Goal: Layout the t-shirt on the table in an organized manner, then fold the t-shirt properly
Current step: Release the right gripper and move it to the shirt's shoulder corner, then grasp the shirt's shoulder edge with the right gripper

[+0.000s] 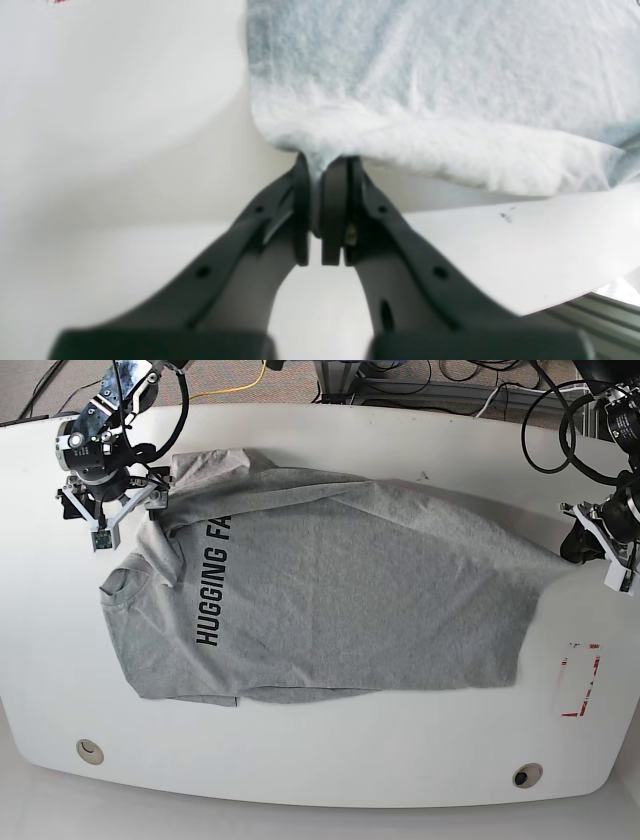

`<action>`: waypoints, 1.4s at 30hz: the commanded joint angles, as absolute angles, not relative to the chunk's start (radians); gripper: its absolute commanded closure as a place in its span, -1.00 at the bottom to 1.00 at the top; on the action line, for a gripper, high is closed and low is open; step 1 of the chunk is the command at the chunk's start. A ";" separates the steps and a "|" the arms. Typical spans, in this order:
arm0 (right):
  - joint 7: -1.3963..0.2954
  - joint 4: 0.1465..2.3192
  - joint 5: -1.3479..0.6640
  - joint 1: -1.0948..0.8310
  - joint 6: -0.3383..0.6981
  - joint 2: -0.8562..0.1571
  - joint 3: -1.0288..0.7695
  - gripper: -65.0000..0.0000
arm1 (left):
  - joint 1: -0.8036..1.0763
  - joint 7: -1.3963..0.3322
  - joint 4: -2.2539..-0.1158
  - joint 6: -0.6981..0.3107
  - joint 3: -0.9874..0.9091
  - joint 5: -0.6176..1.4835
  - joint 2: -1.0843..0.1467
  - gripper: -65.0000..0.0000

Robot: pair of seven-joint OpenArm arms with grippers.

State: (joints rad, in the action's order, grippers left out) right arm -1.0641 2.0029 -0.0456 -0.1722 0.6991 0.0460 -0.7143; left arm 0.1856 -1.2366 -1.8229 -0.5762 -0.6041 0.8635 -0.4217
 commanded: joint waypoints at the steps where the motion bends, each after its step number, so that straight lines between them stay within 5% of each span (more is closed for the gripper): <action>1: -1.109 2.018 -0.079 -0.122 0.698 0.025 -0.699 -0.68 | 0.176 -1.214 -1.837 -0.576 -0.587 0.878 -0.441 0.98; 15: -1.138 2.018 -0.084 -0.042 0.698 0.013 -0.653 -0.68 | 0.173 -1.214 -1.837 -0.576 -0.587 0.878 -0.441 0.98; 28: -1.155 2.011 -0.180 -0.166 0.698 -0.005 -0.848 -0.68 | 0.160 -1.214 -1.837 -0.576 -0.587 0.878 -0.441 0.98; 42: -1.155 1.975 -0.222 -0.219 0.698 0.058 -0.791 -0.68 | 0.160 -1.214 -1.837 -0.576 -0.585 0.878 -0.441 0.98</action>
